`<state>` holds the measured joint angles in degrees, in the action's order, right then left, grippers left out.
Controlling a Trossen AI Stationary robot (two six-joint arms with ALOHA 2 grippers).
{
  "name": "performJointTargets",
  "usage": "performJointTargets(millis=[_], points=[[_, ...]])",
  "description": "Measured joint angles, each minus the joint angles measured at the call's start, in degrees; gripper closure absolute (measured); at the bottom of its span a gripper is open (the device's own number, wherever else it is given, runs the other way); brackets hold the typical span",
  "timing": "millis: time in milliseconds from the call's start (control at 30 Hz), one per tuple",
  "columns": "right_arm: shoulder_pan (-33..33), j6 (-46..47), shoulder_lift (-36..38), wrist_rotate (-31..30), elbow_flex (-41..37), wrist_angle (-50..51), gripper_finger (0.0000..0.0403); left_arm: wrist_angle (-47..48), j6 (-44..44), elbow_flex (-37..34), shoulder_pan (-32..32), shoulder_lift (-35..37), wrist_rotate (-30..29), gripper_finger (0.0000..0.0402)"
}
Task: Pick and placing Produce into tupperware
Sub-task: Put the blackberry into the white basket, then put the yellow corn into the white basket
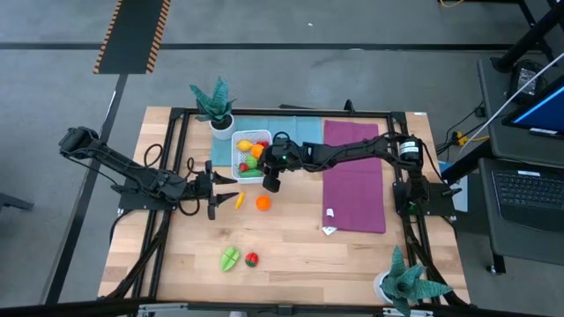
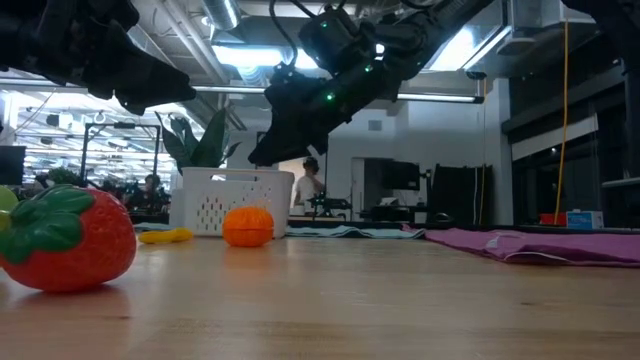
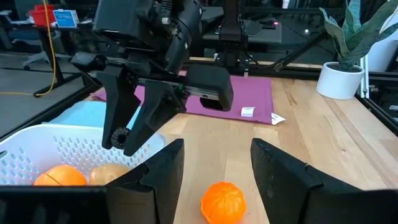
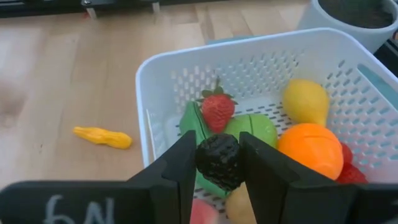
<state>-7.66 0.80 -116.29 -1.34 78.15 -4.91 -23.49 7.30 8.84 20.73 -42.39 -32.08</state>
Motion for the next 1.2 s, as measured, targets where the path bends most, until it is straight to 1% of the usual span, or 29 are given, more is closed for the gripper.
performJointTargets(millis=[200,500,633,700,800,900,1000,1133,1200], points=[[0.04,-0.25,-0.02,0.02,0.00,1.20,0.0280,0.00,0.01,0.00,0.00,0.00,0.00,0.0223],[0.04,-1.25,-0.02,0.00,0.00,0.76,0.0213,-0.01,0.01,0.00,0.00,0.00,0.00,0.0223],[0.02,-1.25,-0.03,0.00,0.00,-0.91,0.0195,0.00,0.01,0.00,0.00,0.00,0.00,0.0223],[0.02,-0.94,-0.04,0.00,0.00,-1.80,0.0192,-0.02,0.01,0.00,0.00,0.00,0.00,0.0223],[0.00,-1.28,0.66,0.01,-0.02,-0.58,0.0191,0.07,0.01,0.00,0.00,0.00,0.00,0.0223],[0.19,-3.09,2.24,0.00,-0.04,1.23,0.0193,0.46,-0.43,0.00,0.00,0.00,-0.01,0.0223],[0.57,-5.38,3.94,-0.05,-0.88,0.98,0.0194,0.42,-1.04,0.00,0.00,0.00,-0.02,0.0223],[0.70,-5.81,6.75,-0.02,-6.06,-3.04,0.0191,0.39,-1.00,0.00,0.00,-0.01,-0.02,0.0223],[0.70,-5.81,9.03,-0.02,-9.87,-8.04,0.0190,0.37,-0.40,0.00,0.00,-0.02,-0.02,0.0223]])
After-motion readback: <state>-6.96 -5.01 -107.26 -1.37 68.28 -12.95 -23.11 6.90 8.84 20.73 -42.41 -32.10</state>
